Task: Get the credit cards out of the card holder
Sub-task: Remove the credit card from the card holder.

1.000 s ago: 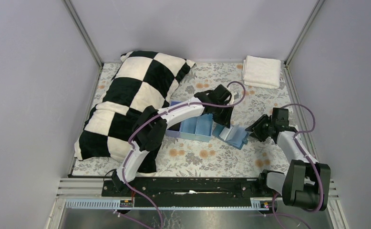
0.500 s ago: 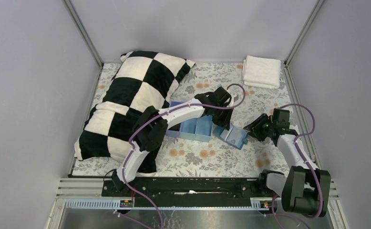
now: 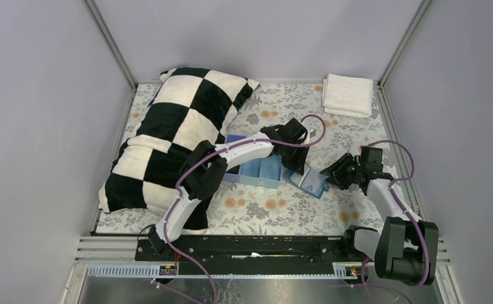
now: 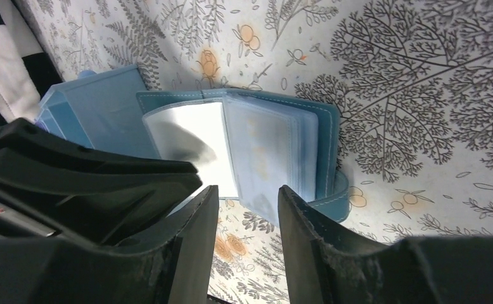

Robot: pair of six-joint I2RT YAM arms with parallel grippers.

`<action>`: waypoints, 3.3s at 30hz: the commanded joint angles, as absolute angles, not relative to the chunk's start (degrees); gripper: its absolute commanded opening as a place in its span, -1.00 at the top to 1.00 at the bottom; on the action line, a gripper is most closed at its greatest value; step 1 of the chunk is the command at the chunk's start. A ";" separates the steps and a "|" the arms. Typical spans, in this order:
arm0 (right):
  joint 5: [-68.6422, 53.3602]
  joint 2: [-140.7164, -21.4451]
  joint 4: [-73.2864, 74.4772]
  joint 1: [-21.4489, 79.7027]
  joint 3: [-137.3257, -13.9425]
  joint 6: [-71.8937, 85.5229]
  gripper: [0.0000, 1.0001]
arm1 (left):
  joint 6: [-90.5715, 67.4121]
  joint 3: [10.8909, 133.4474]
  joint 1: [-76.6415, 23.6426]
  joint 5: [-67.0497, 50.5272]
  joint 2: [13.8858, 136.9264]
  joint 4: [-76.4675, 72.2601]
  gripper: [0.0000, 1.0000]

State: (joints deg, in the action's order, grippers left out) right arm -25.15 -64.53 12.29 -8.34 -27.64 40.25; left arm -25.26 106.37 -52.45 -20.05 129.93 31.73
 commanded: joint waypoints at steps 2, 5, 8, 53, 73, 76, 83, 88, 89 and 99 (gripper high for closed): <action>-26.97 -64.88 10.47 -7.03 -30.82 41.56 0.05 | -23.71 107.65 -52.53 -19.73 131.30 30.03 0.62; -26.55 -65.99 9.68 -5.74 -30.85 42.26 0.05 | -23.34 107.04 -52.50 -18.98 131.49 30.05 0.62; -26.14 -68.01 9.63 -4.79 -31.10 42.23 0.04 | -23.21 106.93 -52.45 -18.26 131.73 30.61 0.61; -22.31 -69.84 4.83 -1.67 -24.62 41.72 -0.11 | -23.73 106.37 -53.53 -19.35 131.09 31.87 0.43; -18.72 -69.15 5.13 -1.75 -24.48 42.04 -0.10 | -25.13 109.63 -53.20 -18.92 121.87 32.12 0.16; -17.05 -68.96 6.99 -1.76 -24.84 41.35 -0.10 | -26.47 109.46 -53.43 -20.80 122.38 30.79 0.17; -13.38 -66.18 11.63 -2.05 -25.01 39.31 -0.10 | -29.00 109.33 -54.28 -21.38 125.53 29.25 0.17; -14.25 -64.07 12.84 -3.13 -24.14 37.54 -0.10 | -29.82 109.34 -54.32 -21.57 127.28 29.21 0.17; -14.97 -63.87 12.56 -3.16 -23.95 37.31 -0.10 | -29.87 109.29 -54.35 -21.54 127.34 29.26 0.17; -21.23 -63.72 7.95 -3.25 -23.59 38.76 -0.10 | -30.92 103.68 -54.43 -25.02 124.05 21.14 0.20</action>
